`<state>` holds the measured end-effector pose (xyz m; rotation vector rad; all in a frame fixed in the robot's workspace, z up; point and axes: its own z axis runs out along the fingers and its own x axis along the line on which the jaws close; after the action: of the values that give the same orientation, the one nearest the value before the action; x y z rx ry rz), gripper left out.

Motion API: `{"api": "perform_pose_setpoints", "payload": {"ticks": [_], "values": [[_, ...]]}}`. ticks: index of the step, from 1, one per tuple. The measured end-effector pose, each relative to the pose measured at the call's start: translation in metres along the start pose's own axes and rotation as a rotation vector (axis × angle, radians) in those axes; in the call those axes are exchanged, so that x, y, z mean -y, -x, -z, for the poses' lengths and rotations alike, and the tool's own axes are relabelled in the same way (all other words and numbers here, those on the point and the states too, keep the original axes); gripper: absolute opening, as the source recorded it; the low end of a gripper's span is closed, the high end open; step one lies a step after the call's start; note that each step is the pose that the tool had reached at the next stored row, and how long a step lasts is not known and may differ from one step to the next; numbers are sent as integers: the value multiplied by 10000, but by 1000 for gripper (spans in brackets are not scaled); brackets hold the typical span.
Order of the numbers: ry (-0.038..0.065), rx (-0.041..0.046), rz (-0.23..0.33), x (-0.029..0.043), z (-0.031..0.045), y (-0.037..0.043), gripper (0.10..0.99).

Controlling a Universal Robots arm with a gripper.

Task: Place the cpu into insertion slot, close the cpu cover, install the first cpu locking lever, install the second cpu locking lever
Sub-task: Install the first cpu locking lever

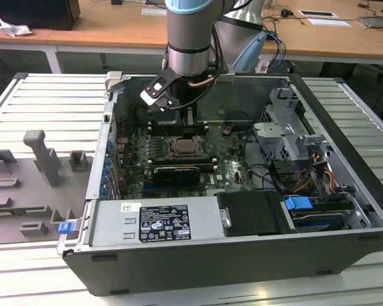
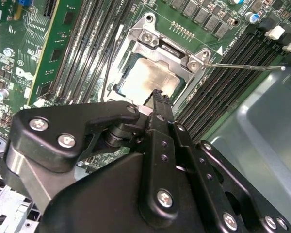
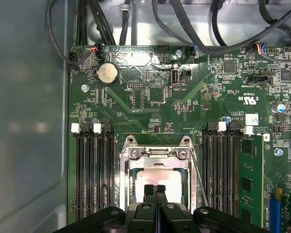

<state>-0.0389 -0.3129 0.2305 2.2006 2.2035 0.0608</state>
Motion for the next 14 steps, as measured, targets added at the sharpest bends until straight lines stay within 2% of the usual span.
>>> {"api": "perform_pose_setpoints", "payload": {"ticks": [14], "values": [[-1, 11, 0, -4, 84, -2, 106]]}}
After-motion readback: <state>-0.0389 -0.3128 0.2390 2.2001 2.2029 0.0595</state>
